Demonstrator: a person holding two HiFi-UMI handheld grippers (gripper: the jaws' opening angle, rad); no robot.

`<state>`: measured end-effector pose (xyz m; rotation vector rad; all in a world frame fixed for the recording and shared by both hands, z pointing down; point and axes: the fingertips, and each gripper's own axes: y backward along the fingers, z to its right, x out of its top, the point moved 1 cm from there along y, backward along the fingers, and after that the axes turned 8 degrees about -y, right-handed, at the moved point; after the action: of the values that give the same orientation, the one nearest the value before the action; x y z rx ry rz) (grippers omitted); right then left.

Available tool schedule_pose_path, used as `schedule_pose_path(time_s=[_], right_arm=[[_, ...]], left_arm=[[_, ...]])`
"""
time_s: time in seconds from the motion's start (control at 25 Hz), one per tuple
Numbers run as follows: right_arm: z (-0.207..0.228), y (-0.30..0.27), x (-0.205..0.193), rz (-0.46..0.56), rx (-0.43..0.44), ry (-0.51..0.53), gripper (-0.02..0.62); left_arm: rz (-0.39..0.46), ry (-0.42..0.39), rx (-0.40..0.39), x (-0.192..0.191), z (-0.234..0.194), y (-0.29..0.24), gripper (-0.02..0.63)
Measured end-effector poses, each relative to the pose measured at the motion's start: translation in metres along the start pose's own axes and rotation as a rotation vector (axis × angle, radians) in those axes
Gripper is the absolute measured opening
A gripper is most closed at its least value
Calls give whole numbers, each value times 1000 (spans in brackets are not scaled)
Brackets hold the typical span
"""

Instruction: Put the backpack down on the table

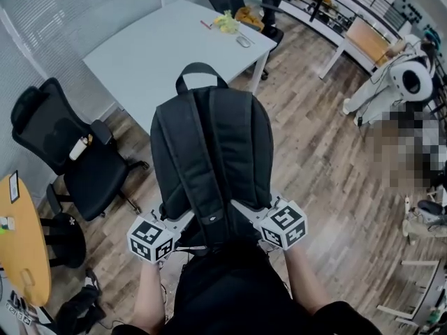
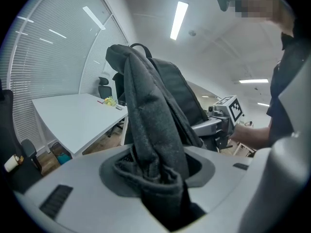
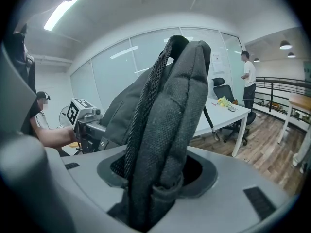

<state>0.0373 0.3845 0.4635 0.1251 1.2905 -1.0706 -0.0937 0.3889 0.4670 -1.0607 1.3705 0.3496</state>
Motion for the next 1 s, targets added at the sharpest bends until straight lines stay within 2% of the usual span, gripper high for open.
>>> schedule_pose_path(time_s=[0.36, 1.0], right_arm=[[54, -25, 26, -3, 28, -38, 225], [187, -56, 107, 26, 72, -40, 224]], left_arm=[[-43, 24, 4, 21, -35, -46, 184], [-59, 7, 51, 99, -101, -163, 183]])
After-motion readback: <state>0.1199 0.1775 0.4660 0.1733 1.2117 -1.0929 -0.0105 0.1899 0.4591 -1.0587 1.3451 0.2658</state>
